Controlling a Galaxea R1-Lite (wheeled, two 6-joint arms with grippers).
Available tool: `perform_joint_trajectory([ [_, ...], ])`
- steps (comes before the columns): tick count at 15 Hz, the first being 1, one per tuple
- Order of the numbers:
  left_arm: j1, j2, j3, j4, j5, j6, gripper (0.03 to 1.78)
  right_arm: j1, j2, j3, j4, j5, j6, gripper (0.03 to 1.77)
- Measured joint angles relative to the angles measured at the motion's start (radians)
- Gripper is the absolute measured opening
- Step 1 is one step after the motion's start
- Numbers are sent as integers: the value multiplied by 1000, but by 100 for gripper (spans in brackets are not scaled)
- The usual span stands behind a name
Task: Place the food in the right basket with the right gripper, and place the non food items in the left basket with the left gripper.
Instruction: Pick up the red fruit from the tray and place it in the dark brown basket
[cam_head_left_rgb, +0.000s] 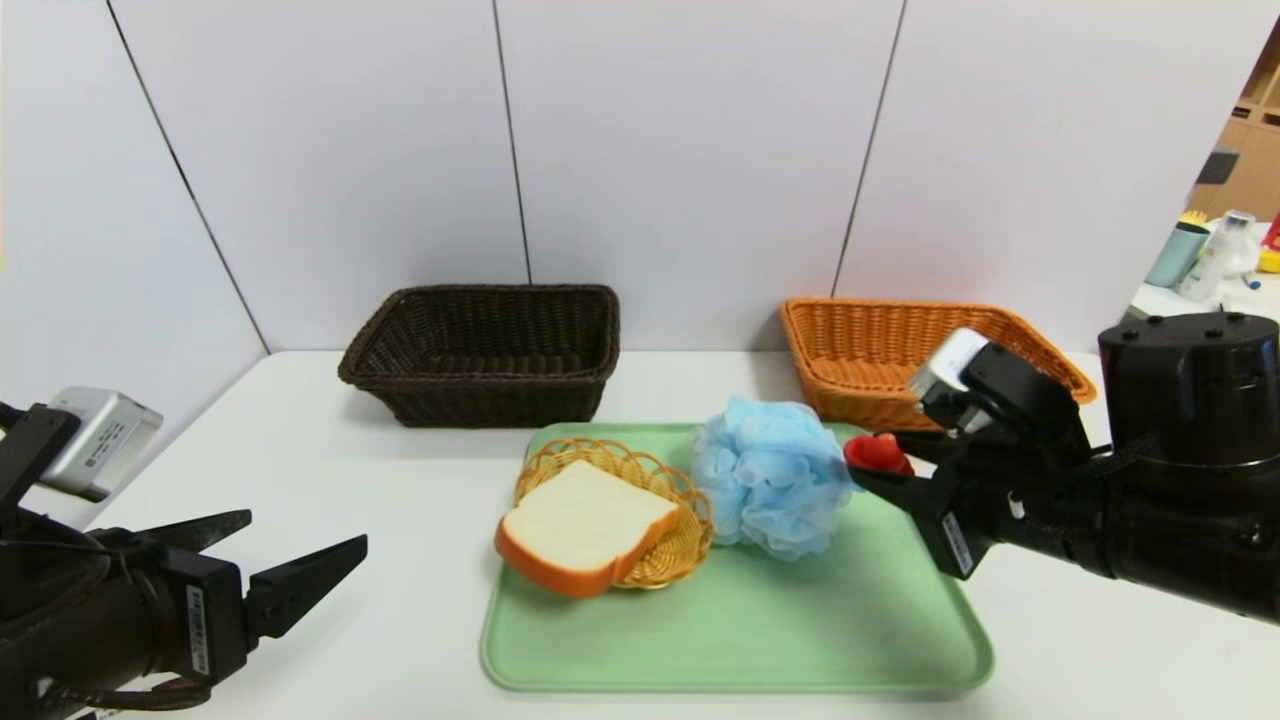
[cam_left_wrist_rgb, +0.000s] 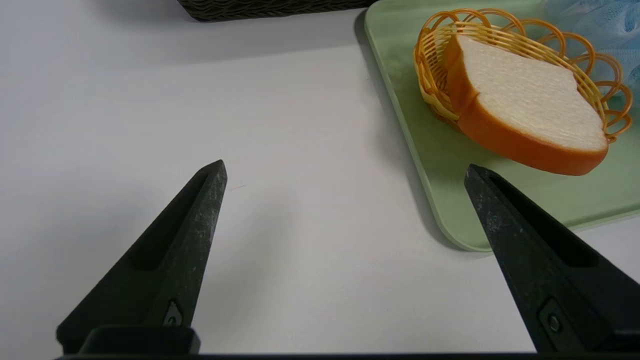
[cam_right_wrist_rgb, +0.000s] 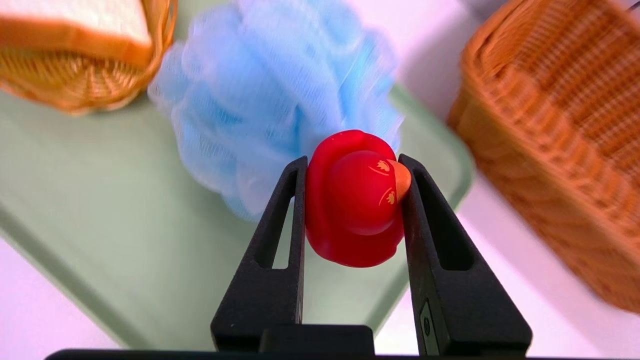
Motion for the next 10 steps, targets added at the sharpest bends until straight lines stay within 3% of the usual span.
perform_joint_trajectory([
  [5, -1, 0, -1, 0, 0, -1, 169, 3, -40, -172, 97, -18, -8, 57],
  [10, -15, 0, 1, 1, 0, -1, 169, 17, 48, -361, 96, -27, -21, 56],
])
